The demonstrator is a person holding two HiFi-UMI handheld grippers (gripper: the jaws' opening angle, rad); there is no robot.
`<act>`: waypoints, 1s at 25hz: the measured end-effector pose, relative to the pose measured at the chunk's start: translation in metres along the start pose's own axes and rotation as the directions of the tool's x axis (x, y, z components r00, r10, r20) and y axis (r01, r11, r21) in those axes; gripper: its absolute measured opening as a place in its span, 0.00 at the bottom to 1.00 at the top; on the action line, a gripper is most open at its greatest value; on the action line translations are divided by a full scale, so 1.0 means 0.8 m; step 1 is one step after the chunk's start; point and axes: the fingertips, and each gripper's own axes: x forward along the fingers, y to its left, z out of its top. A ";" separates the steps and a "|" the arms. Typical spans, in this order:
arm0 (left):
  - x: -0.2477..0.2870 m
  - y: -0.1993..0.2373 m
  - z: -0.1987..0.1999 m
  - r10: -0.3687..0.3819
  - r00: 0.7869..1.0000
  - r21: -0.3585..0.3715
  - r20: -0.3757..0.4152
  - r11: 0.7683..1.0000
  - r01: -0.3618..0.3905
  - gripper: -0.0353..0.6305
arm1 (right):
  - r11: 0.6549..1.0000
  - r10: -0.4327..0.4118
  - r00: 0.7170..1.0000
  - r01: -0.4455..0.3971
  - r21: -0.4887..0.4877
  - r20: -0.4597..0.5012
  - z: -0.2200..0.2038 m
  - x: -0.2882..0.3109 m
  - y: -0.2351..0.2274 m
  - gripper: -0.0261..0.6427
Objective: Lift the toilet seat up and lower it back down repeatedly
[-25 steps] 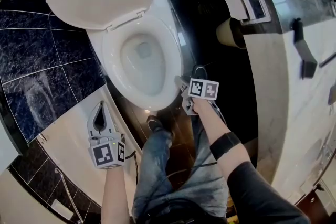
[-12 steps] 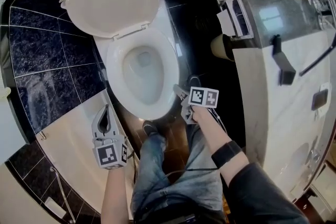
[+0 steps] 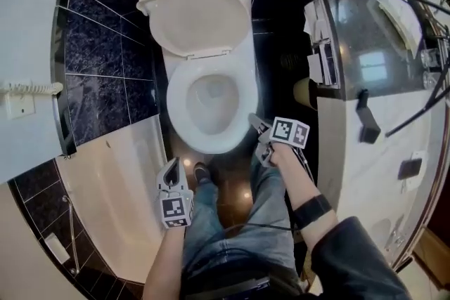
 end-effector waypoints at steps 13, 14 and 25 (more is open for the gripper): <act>0.084 -0.056 0.019 -0.002 0.996 -0.182 -0.088 0.983 -0.014 0.05 | 0.999 0.010 0.999 -0.011 -0.030 -0.045 0.046 -0.009 0.057 0.22; 0.086 -0.055 0.030 0.004 0.997 -0.188 -0.072 0.982 -0.018 0.05 | 0.999 0.013 0.999 -0.015 -0.032 -0.045 0.049 -0.010 0.060 0.22; 0.093 -0.036 0.101 0.056 0.998 -0.212 -0.002 0.976 -0.055 0.05 | 0.997 0.065 0.998 -0.065 -0.028 0.001 0.087 -0.018 0.095 0.23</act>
